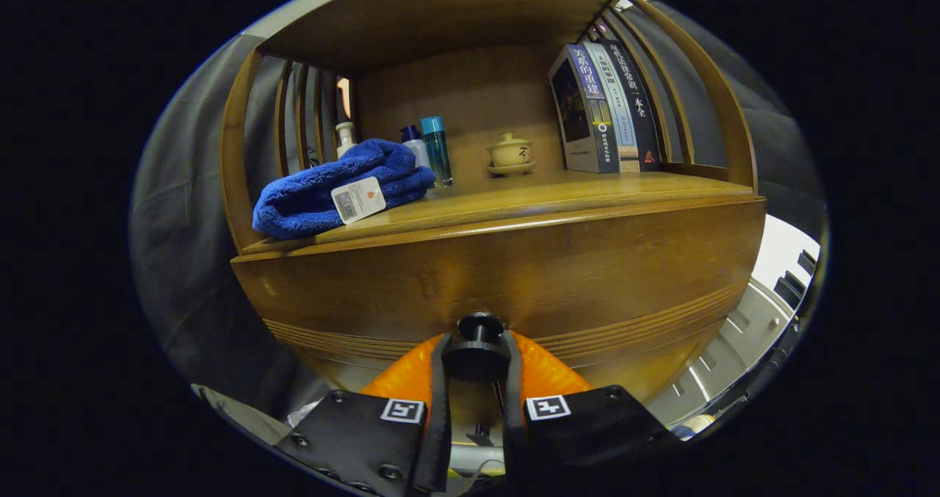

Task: Pull open the drawer, take out the items inside it, and place them on the countertop above the cabinet.

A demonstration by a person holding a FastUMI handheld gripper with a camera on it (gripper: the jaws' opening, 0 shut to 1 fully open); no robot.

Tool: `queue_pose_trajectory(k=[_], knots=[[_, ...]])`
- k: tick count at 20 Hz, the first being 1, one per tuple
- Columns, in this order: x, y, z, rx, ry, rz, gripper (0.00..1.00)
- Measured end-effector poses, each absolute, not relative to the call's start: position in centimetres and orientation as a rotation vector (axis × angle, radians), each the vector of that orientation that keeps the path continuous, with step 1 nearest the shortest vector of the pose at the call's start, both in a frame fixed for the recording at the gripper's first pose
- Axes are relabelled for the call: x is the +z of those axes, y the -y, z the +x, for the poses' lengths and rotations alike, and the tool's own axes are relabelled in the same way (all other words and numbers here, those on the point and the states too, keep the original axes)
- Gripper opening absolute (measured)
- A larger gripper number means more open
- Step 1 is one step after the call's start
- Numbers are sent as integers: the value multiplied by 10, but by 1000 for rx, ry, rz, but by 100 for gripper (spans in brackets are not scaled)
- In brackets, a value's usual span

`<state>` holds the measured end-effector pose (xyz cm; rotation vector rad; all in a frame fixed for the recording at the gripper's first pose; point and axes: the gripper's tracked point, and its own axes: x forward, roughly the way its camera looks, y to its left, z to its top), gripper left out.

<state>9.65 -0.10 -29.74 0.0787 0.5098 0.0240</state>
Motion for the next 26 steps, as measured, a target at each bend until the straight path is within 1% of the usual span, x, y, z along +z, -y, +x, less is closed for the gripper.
queue_pose_trajectory(k=[5, 15, 26], knots=[[-291, -2, 62, 38, -555, 70, 37], [-280, -5, 2, 54, -574, 74, 37], [-273, -9, -37, 59, -598, 98, 37]])
